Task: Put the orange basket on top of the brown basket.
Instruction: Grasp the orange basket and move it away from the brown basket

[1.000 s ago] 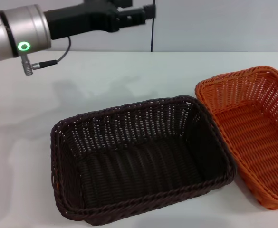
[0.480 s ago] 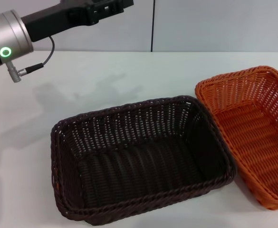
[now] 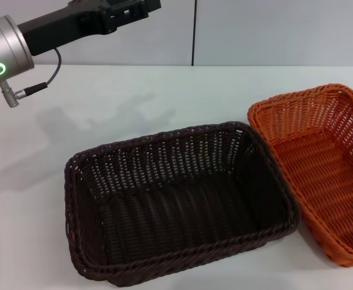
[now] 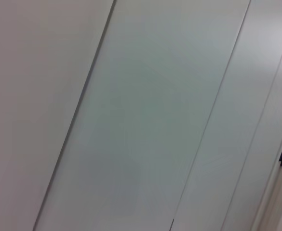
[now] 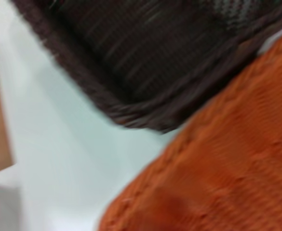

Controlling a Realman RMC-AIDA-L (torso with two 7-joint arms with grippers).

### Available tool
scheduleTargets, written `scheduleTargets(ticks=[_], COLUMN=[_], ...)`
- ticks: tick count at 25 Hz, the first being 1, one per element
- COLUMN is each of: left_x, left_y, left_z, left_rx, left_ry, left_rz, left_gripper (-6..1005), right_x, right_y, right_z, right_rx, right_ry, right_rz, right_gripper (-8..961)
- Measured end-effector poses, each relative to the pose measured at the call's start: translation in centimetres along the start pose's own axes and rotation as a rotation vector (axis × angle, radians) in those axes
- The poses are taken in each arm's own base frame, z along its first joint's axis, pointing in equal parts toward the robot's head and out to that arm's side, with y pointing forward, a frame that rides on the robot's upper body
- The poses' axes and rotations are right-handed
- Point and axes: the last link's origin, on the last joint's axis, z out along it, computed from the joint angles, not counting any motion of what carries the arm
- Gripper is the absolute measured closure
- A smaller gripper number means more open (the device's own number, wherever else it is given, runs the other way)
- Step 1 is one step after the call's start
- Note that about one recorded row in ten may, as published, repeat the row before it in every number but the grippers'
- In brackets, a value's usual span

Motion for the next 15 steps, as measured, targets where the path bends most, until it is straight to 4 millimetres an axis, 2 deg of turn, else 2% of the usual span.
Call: scheduleTargets(ticks=[6,15], left_x=[0.0,0.3], left_y=[-0.2,-0.7], left_z=[-0.1,0.1], left_rx=[0.009,0.039], left_ry=[0.004,0.014], left_rz=[-0.006,-0.004], left_gripper=[139,139], right_x=[-1.1,-3.2], right_y=[2.8,7.0], right_z=[1.5,3.3], right_rx=[-0.095,-0.349], right_ry=[0.048,0.11], right_rz=[-0.057,-0.207], right_gripper=[403,403])
